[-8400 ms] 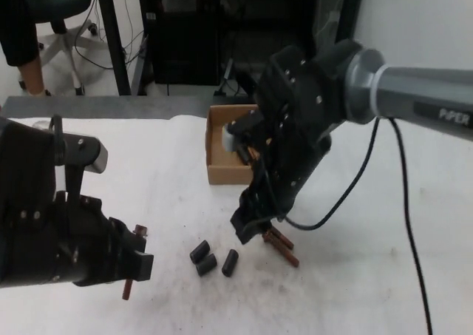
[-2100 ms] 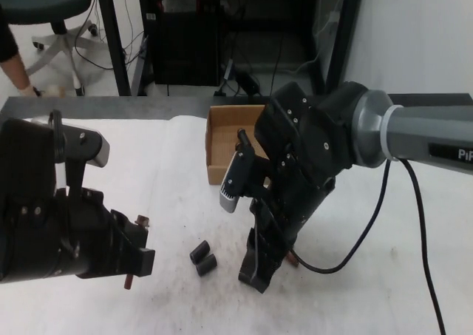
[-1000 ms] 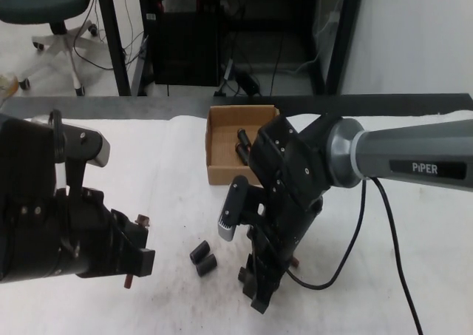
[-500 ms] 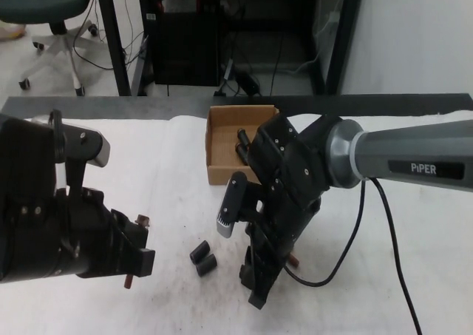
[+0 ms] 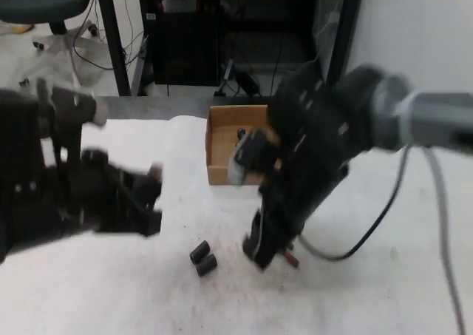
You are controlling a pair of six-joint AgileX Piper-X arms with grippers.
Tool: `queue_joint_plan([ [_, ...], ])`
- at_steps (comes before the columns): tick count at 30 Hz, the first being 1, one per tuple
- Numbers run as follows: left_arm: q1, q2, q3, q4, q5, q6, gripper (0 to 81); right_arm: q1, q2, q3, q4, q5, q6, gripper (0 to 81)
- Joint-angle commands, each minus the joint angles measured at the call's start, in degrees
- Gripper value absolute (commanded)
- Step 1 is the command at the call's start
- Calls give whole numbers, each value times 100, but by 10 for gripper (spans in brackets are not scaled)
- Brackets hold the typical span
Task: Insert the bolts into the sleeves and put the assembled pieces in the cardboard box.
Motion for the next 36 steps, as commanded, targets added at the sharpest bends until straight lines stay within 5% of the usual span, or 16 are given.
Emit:
queue_joint_plan([
  [1,16,-10,-31,-1782,1176,-211,2,-317,-808,-13,-493,-458,306,8],
  [9,16,606,-31,-4468,2288,-2150,2,-1090,-2005,869,-2158,-2311,1438,8],
  [17,16,1494,-31,-6682,2709,-4089,2,-801,-2229,2322,-4550,-2294,2325,8],
  [24,3,1813,-41,-7140,3258,-4508,2,-359,-2229,2847,-6547,-2006,2314,8],
  [36,3,1812,-116,-7171,3270,-4508,2,-353,-2229,2844,-6754,-1917,2262,8],
])
